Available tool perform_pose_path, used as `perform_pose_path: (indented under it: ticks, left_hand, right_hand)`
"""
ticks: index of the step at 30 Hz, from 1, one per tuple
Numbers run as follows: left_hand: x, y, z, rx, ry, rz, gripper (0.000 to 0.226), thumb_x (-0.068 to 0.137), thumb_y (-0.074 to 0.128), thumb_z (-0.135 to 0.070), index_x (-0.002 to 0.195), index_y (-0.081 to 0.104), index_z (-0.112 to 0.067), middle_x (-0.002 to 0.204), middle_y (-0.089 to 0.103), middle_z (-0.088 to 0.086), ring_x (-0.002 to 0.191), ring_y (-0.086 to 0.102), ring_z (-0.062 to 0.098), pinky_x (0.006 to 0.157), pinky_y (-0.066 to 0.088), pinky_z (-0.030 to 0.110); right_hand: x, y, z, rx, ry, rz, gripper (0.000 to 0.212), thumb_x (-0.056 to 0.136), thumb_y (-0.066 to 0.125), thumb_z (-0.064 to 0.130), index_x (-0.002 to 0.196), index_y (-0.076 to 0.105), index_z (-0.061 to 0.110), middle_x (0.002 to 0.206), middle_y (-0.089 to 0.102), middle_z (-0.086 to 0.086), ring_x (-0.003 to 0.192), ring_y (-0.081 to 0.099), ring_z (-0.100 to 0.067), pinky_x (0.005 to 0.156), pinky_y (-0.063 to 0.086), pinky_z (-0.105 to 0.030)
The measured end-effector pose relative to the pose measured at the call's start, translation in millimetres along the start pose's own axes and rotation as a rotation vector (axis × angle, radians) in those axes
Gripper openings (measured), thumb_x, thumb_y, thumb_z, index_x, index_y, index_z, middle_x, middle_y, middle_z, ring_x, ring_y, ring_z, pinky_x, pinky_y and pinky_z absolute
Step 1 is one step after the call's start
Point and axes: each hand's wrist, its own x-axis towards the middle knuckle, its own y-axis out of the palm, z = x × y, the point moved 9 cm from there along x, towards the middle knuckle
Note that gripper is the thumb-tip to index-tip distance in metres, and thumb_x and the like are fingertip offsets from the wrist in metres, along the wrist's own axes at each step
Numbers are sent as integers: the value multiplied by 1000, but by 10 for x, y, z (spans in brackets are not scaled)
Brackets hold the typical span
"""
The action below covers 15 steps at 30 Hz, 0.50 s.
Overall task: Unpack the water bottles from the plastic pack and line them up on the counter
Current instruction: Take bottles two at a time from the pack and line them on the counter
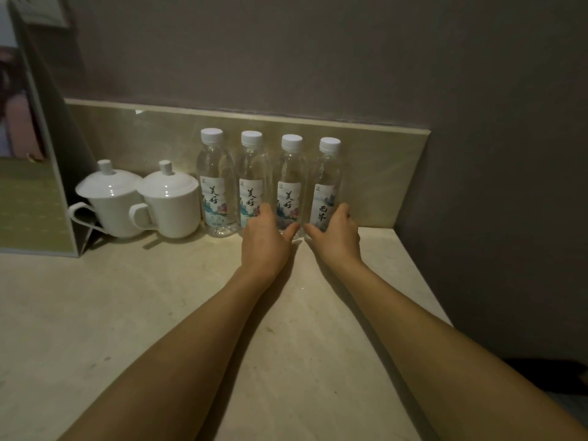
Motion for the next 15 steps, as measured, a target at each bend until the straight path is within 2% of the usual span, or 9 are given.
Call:
perform_pose_path:
  ticks: [3,7,11,15]
  left_hand:
    - [-24,-33,-7,-1,-7,-2,34,86,75,-32,103,58,-8,102,71,11,96,69,27,78,57,38]
    - [-133,-53,-65,5,-37,16,27,91,67,-33,102,63,-9,93,72,9,87,70,26,79,59,42]
    - [-289,-134,-227,-20,-74,2,22,92,61,-29,92,67,-9,84,70,7,82,67,26,79,57,41]
    - [-546,-80,-534,-63,-92,7,26,93,57,-35,88,68,-12,82,73,6,79,71,27,80,59,46]
  right_hand:
    - [-22,-32,-13,30,2,65,55,84,73,29,125,41,10,129,54,-12,118,56,-30,93,52,-48]
    - [-94,-227,-69,-16,-16,27,51,88,69,30,127,44,8,129,54,-13,117,54,-29,93,50,-43]
    - [-182,-462,-93,25,-68,7,38,89,67,31,116,52,9,113,62,-9,98,60,-23,75,44,-30]
    - [-307,-760,-165,59,-131,20,21,87,66,28,100,59,13,90,63,-2,92,62,-24,75,46,-30]
